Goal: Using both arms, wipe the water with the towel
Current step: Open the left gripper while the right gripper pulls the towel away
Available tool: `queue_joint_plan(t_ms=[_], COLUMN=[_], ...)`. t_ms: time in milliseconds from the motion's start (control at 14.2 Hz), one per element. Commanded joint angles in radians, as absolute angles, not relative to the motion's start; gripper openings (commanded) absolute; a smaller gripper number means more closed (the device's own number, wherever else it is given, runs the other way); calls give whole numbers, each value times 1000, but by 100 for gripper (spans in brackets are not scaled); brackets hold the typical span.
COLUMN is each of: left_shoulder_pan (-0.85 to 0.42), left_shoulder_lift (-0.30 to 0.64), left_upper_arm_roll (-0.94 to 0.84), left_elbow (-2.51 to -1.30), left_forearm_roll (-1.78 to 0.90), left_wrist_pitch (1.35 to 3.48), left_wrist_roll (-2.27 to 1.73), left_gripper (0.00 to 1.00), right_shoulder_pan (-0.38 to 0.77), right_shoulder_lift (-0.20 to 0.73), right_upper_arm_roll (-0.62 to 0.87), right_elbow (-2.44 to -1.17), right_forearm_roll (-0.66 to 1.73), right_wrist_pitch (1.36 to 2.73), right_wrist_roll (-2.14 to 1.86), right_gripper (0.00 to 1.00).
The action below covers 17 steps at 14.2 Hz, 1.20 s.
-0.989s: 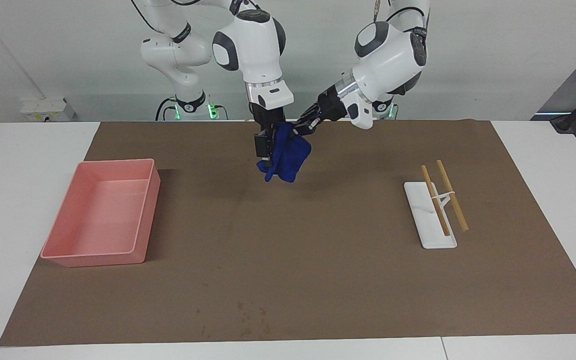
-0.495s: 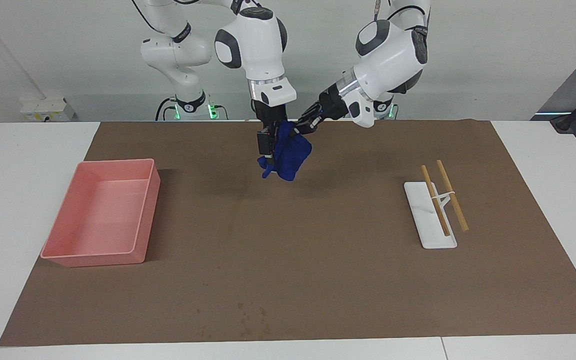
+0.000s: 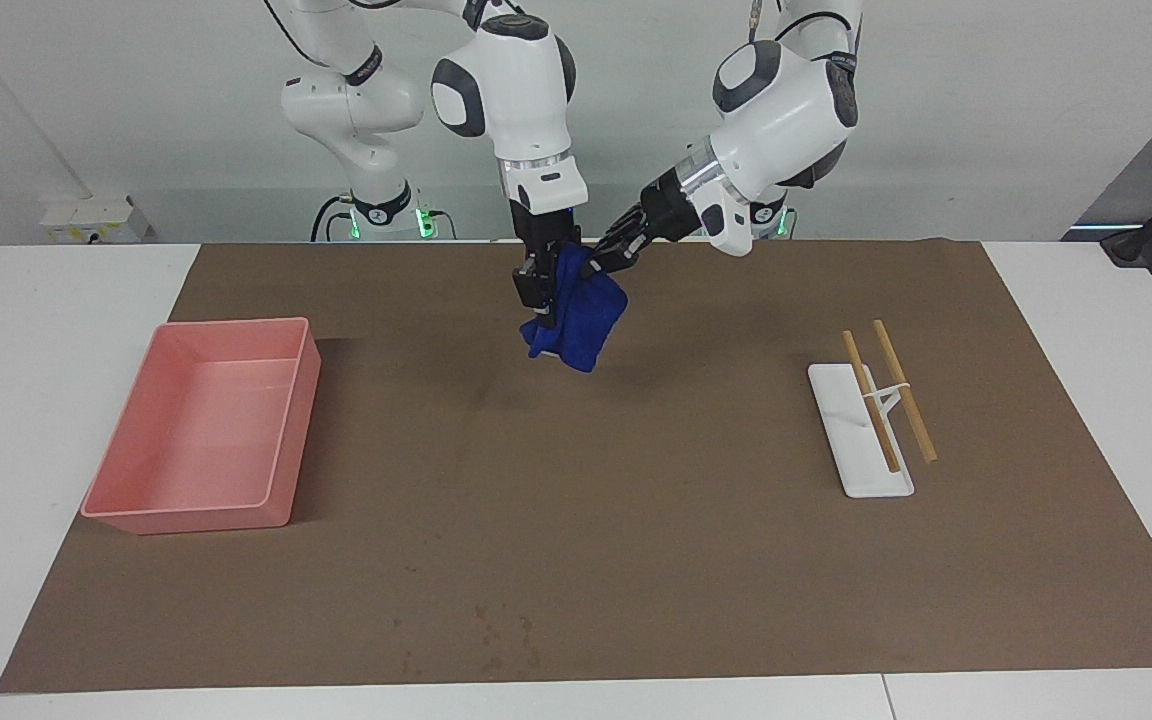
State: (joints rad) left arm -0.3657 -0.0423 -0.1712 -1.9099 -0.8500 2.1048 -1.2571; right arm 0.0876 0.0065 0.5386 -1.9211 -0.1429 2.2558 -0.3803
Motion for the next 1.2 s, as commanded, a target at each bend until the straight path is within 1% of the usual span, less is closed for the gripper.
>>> queue_joint_plan(t_ms=[0, 141, 212, 283, 353, 636, 848, 989, 1131], left_shoulder_pan=[-408, -408, -407, -405, -403, -371, -328, -301, -262], left_shoulder_lift=[-58, -60, -58, -58, -58, -58, -48, -48, -48], left_upper_arm_roll=[-173, -173, -173, -173, -172, -161, -161, -161, -161], left_elbow=[-1914, -1916, -1916, -1911, -1907, -1878, -1827, -1813, -1787], left_forearm_roll=[-876, -874, -871, -836, -786, -665, -534, -470, -402], left_wrist_pitch=[2115, 2115, 2115, 2115, 2117, 2112, 2100, 2097, 2082], left_wrist_roll=[-1270, -1270, -1270, -1273, -1281, -1273, -1272, -1270, -1267], left_gripper=[31, 33, 47, 77, 100, 100, 100, 100, 100], right_shoulder_pan=[97, 89, 81, 74, 58, 37, -38, -109, -143], right_shoulder_lift=[29, 29, 29, 29, 28, 18, 15, 18, 23], right_upper_arm_roll=[548, 548, 548, 546, 546, 543, 543, 545, 543], right_elbow=[-1908, -1908, -1908, -1908, -1908, -1908, -1911, -1939, -1974], right_forearm_roll=[-129, -130, -130, -129, -130, -129, -129, -127, -68], right_wrist_pitch=[2289, 2278, 2267, 2244, 2208, 2116, 2034, 2022, 1999], right_wrist_roll=[-337, -348, -348, -353, -366, -422, -512, -578, -572], right_gripper=[0, 0, 0, 0, 0, 0, 0, 0, 0])
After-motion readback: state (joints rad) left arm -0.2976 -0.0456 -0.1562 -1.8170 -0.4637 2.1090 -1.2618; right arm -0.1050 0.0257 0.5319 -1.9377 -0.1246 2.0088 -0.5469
